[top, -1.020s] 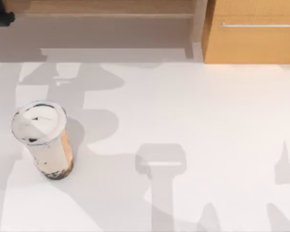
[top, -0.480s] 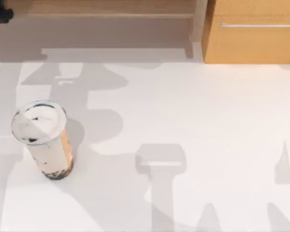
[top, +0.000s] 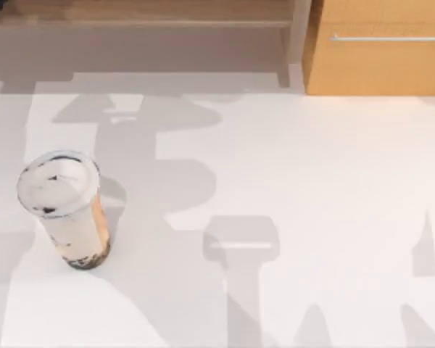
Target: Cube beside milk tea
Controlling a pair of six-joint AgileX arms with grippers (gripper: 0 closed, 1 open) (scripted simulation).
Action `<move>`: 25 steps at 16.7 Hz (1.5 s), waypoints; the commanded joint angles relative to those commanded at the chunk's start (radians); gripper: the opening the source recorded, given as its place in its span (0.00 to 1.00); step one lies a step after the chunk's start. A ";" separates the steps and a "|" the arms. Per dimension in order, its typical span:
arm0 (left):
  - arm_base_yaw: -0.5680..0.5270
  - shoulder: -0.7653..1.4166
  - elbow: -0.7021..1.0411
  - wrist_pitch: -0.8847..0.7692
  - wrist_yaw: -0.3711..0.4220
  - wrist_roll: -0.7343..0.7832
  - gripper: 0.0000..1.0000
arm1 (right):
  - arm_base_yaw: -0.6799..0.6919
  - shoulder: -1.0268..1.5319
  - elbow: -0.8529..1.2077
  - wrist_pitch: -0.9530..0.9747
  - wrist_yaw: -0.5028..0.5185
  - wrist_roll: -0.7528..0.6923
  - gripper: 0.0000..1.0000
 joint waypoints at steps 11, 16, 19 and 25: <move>0.033 -0.260 0.159 -1.117 -0.063 0.109 0.00 | 0.000 0.000 0.000 0.000 0.000 0.000 1.00; 0.038 -0.285 0.092 -1.589 -0.115 0.133 0.00 | 0.000 0.000 0.000 0.000 0.000 0.000 1.00; 0.036 -0.283 0.041 -1.756 -0.143 0.137 0.00 | 0.000 0.000 0.000 0.000 0.000 0.000 1.00; 0.025 -0.275 -0.003 -1.840 -0.160 0.138 0.00 | 0.000 0.000 0.000 0.000 0.000 0.000 1.00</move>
